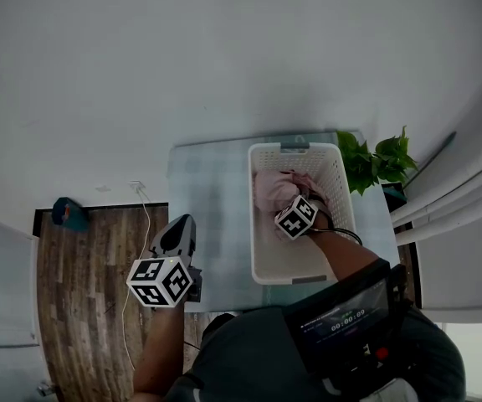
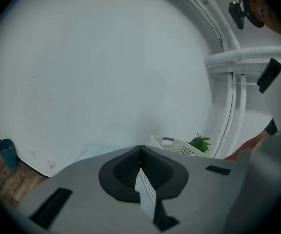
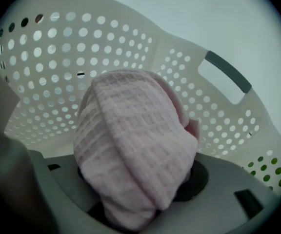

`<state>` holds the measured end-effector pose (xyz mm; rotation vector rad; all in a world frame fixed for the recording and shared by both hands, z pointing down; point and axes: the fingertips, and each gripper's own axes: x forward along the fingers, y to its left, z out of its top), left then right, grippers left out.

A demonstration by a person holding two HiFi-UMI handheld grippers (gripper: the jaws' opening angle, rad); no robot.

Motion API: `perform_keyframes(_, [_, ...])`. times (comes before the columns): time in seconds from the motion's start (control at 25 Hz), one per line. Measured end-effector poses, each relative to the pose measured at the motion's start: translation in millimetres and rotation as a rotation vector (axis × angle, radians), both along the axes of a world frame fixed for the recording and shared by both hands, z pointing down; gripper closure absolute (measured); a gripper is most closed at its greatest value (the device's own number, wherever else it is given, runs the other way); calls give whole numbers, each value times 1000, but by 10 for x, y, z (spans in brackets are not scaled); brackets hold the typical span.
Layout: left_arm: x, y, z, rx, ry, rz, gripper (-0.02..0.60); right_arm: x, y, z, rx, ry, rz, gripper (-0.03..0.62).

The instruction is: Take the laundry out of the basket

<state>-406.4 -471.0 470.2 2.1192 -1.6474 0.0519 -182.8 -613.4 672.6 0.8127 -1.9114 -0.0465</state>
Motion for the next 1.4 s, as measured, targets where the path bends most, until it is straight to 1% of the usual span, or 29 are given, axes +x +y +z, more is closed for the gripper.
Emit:
perform_keyframes(0.12, [-3,21,-48,19,13,3,580,-3,-21,-160,6,-74,54,295])
perform_keyframes(0.32, [59,45,-97,42,27,20,580,-36,5,-514,14,-252,140,298])
perform_keyframes(0.44, [99,24,-161,62,32,29,580,-49,42,-714,24,-325,165,298])
perform_keyframes(0.6, [223,22,-263,85,28,51,580,-38,105,-1066,66,-435,188,298])
perform_keyframes(0.76, [362,13,-410,115,23,68,580,-11,210,-1430,106,-522,186,298])
perform_keyframes(1.0, [593,48,-726,180,1,98,580,82,444,-2034,170,-641,155,298])
perform_keyframes(1.12, [698,50,-897,207,7,101,580,162,574,-2369,202,-702,140,298])
perform_keyframes(1.24, [837,79,-1065,235,4,110,580,291,724,-2711,232,-769,136,298])
perform_keyframes(1.4, [1156,94,-1287,281,14,158,580,588,930,-3150,295,-821,133,298])
